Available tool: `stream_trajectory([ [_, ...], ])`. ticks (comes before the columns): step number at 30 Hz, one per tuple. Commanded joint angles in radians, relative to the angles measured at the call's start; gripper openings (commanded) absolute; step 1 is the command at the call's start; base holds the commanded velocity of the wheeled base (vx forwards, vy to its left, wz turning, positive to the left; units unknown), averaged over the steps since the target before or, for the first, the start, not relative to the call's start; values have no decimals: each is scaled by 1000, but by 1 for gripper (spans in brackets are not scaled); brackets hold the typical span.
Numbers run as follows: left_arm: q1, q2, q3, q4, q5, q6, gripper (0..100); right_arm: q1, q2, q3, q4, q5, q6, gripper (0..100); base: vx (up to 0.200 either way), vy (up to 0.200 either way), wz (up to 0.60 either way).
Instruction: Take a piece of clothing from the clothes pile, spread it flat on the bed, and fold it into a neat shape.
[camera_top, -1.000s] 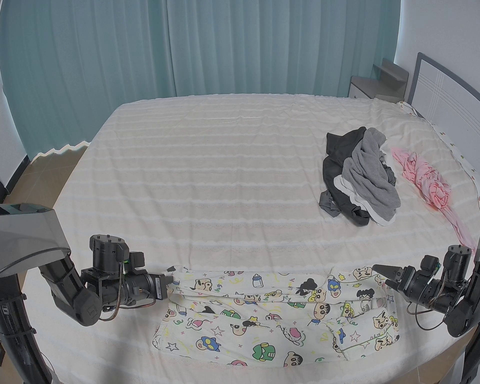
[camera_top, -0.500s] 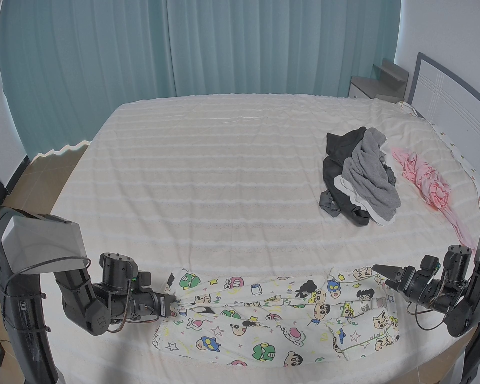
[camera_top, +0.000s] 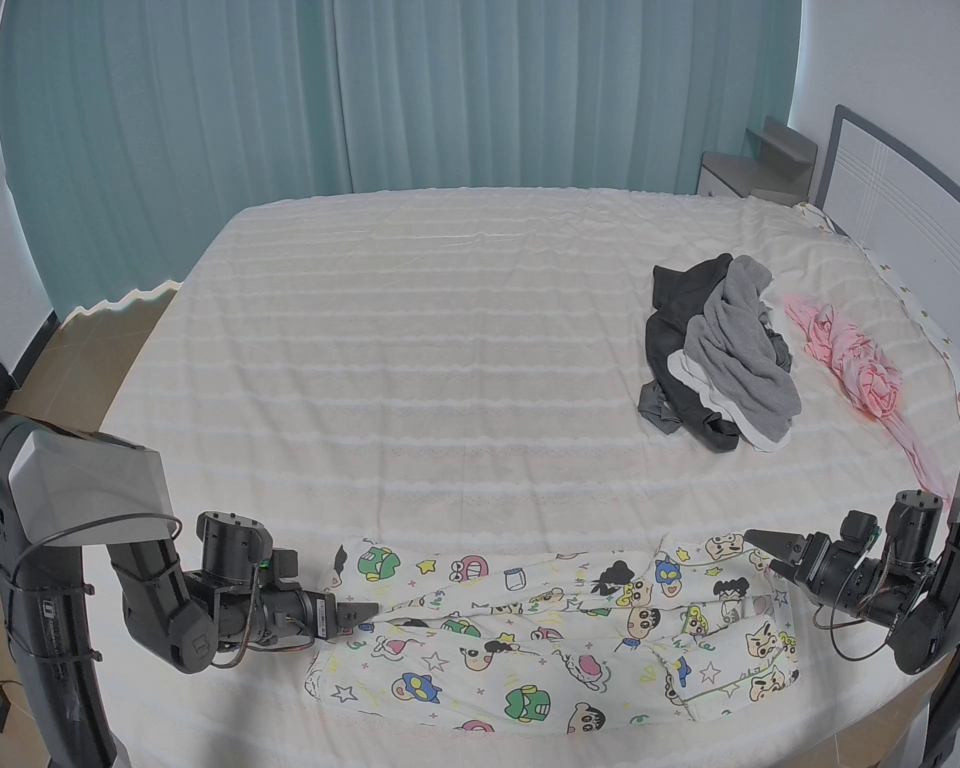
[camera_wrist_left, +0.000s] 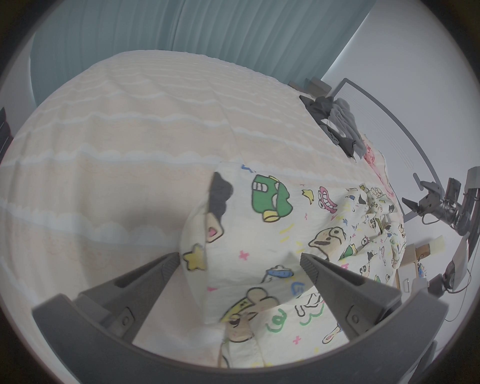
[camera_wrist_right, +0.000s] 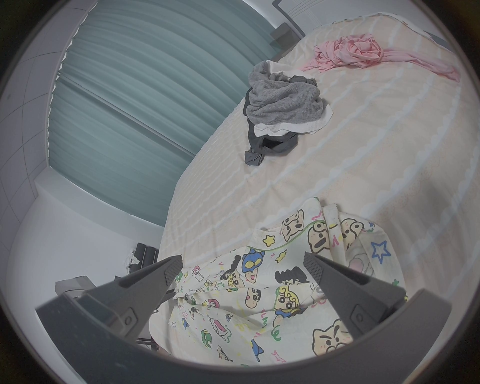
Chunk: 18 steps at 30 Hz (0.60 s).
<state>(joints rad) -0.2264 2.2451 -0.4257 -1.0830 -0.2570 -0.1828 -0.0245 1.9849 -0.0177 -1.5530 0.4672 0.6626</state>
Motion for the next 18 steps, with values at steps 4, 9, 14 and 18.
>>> stream_trajectory([
  [4,13,-71,21,8,-62,-11,100,0,0,18,-1,1,0,100,0,0,0],
  [9,-7,-44,7,12,-62,-11,100,1,0,18,-1,1,0,100,0,0,0],
  [14,-22,24,-18,11,-54,-9,100,0,0,18,-1,1,0,100,0,0,0],
  [18,-50,31,-22,11,-56,-11,100,0,2,18,-1,1,0,100,0,0,0],
])
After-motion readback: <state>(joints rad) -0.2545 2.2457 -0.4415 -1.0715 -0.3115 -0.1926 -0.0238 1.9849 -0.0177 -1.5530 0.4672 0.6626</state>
